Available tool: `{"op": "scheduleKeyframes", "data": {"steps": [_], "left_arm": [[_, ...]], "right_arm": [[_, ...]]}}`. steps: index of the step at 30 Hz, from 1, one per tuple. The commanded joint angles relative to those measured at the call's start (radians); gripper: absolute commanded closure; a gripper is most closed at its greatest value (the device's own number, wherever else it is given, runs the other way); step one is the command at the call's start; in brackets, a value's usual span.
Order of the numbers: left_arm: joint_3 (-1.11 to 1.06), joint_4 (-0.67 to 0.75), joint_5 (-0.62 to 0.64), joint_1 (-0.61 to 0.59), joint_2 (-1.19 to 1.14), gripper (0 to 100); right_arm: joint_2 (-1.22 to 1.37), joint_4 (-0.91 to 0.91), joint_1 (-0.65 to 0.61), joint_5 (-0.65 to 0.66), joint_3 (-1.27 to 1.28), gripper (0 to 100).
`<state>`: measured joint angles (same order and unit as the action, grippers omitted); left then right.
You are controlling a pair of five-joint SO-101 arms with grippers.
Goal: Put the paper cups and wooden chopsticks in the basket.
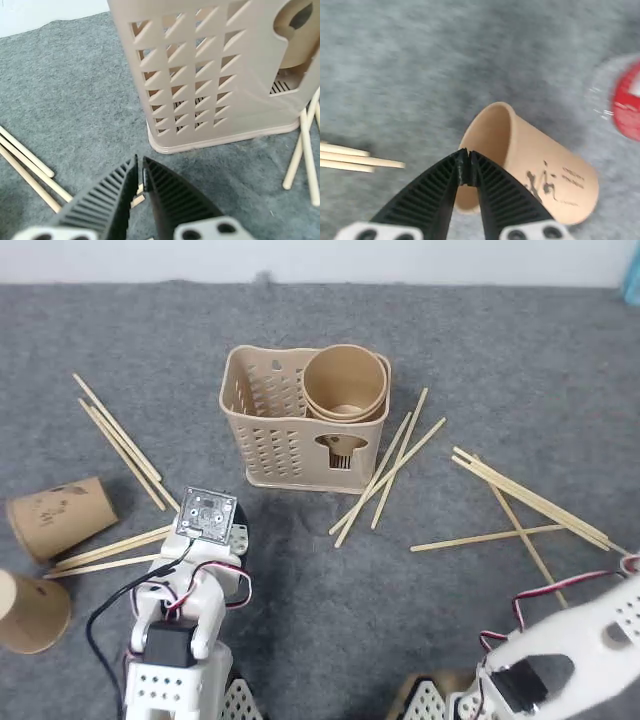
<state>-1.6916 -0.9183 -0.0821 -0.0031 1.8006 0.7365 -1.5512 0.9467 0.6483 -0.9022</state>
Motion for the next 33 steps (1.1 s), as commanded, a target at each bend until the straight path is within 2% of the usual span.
{"op": "scheduleKeyframes", "data": {"steps": [1,11,17,19,24,29,33], "left_arm": [[0.005,0.000,-0.012,-0.006,0.006,98],[0.005,-0.003,-0.012,-0.008,0.006,98],[0.005,-0.002,-0.012,-0.008,0.006,98],[0.005,-0.002,-0.012,-0.008,0.006,98],[0.005,-0.002,-0.012,-0.008,0.006,98],[0.005,-0.003,-0.012,-0.006,0.006,98],[0.005,-0.003,-0.012,-0.006,0.006,98]], "right_arm": [[-0.018,0.001,0.024,0.021,-0.107,99.1],[-0.010,-0.197,0.024,0.028,-0.384,98.9],[-0.016,-0.245,0.036,0.120,-0.390,98.8],[-0.018,-0.245,0.073,0.178,-0.394,98.6],[-0.012,-0.245,0.189,0.281,-0.393,90.7],[0.021,-0.243,0.294,0.338,-0.379,93.9],[0.110,-0.242,0.326,0.374,-0.379,94.4]]}}
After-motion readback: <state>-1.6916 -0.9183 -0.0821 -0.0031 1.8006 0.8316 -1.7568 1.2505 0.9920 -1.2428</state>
